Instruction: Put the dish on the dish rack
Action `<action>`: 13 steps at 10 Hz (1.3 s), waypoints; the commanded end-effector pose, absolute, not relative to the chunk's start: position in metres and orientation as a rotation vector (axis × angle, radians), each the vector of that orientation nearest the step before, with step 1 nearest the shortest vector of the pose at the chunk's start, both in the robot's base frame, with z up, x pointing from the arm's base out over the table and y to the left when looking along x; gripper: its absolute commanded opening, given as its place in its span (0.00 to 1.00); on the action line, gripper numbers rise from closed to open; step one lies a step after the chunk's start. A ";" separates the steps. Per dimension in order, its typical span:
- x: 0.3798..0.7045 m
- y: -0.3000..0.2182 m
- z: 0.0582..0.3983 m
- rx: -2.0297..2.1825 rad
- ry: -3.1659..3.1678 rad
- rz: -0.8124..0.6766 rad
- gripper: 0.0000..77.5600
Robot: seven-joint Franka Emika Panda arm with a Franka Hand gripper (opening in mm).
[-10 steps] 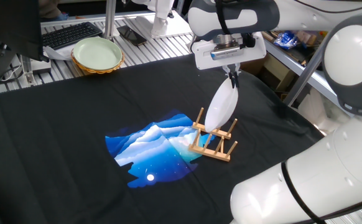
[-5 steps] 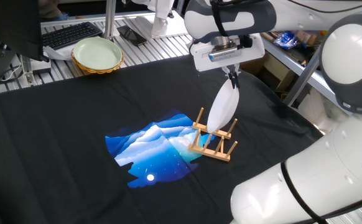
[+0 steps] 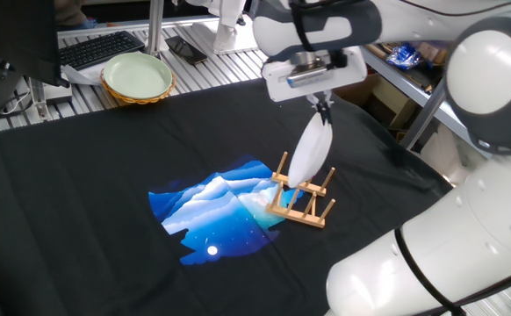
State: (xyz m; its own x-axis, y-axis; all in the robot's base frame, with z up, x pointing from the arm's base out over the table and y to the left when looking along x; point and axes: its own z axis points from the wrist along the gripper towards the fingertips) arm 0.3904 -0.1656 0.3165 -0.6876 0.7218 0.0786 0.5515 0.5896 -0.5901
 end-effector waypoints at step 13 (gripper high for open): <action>0.398 -0.145 0.299 -1.084 -2.477 0.935 0.01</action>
State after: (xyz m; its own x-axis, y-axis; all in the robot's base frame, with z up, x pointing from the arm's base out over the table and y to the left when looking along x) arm 0.3977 -0.1446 0.2975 -0.6773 0.7357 0.0037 0.5524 0.5119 -0.6579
